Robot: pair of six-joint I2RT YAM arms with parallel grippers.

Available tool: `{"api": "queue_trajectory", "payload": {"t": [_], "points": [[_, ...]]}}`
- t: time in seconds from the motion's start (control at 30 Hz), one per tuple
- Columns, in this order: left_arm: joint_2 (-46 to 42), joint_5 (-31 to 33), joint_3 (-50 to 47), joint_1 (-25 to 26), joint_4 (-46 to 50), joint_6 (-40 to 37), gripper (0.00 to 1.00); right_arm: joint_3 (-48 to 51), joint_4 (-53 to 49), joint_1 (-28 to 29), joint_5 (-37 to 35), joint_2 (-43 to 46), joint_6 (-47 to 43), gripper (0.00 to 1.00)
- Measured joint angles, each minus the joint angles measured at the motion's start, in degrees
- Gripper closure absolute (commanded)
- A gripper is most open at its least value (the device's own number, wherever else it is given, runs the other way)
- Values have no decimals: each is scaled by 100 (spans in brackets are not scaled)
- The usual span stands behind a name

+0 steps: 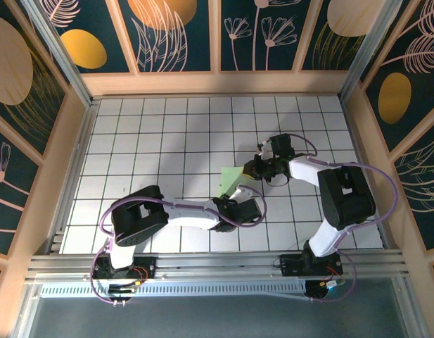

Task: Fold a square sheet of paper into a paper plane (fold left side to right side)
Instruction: Fold the wing for the fifth time at the center of the table.

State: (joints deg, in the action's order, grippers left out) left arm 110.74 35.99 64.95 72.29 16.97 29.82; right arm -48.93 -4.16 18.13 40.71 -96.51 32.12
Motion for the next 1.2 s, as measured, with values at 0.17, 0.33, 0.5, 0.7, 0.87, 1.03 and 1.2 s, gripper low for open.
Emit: {"api": "queue_trajectory", "payload": {"t": [0.17,0.33,0.5,0.7,0.87,1.03,1.2], "points": [[7,9,0,0,-9,46,77,-4,-37,0,-76,-9,-2,100],[13,-13,-2,0,-61,70,86,-7,-57,0,-166,-9,-4,100],[17,-66,-9,-2,-114,90,89,-7,-87,0,-223,-9,-22,100],[52,-245,-20,-66,-245,92,95,-7,-153,-4,-352,-9,-28,86],[24,-533,-258,-234,-522,90,99,15,-308,-203,-623,219,-173,60],[-374,-1043,-588,-503,-837,81,100,103,-402,-719,-1080,1008,-444,45],[-758,-1939,-776,-957,-1191,68,100,278,-387,-918,-1375,1617,-741,43]]}}
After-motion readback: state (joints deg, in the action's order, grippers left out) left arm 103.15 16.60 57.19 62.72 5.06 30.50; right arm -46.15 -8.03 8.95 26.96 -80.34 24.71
